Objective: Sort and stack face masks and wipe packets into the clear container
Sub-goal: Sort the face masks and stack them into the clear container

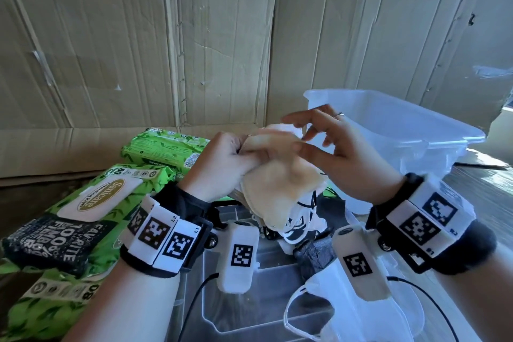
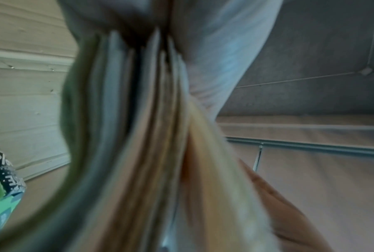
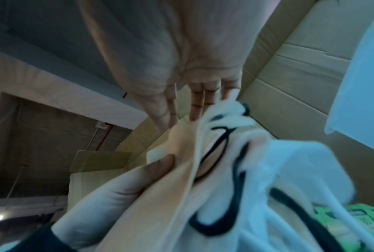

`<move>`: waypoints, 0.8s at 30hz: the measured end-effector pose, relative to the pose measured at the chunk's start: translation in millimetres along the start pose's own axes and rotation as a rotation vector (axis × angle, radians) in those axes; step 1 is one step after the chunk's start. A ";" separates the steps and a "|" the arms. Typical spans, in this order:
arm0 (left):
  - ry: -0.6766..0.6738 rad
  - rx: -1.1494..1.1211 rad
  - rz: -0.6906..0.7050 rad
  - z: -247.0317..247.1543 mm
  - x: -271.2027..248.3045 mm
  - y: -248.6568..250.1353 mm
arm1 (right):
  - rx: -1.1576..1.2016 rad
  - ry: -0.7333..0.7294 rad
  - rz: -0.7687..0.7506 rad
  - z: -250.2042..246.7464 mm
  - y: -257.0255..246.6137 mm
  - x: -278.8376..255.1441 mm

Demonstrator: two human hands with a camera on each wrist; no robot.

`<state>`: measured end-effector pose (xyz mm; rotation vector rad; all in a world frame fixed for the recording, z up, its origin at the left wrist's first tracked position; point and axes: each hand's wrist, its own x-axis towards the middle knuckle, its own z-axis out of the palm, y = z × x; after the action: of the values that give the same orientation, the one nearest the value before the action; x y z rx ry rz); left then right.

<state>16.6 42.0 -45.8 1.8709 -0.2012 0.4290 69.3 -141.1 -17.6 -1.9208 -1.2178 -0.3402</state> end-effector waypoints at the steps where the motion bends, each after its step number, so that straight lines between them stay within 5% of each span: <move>1: -0.013 0.027 0.034 1.4 -0.9 1.5 | -0.063 0.003 -0.002 0.8 -0.3 1.2; 8: -0.019 0.052 0.023 8.0 -4.3 6.2 | -0.068 0.136 -0.056 5.8 -0.8 0.8; 12: -0.017 0.041 0.036 7.0 -6.2 9.2 | -0.032 0.090 -0.140 -2.2 -7.1 -2.0; 17: -0.033 0.032 0.029 8.8 -7.9 13.2 | 0.086 -0.079 0.065 -2.8 -1.2 0.1; 24: -0.020 0.092 0.066 9.1 -5.5 7.7 | -0.027 -0.092 0.166 -5.1 2.1 1.1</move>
<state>10.7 30.5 -43.7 1.9638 -0.2609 0.4716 72.6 -144.6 -14.8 -2.0647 -1.1074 -0.1831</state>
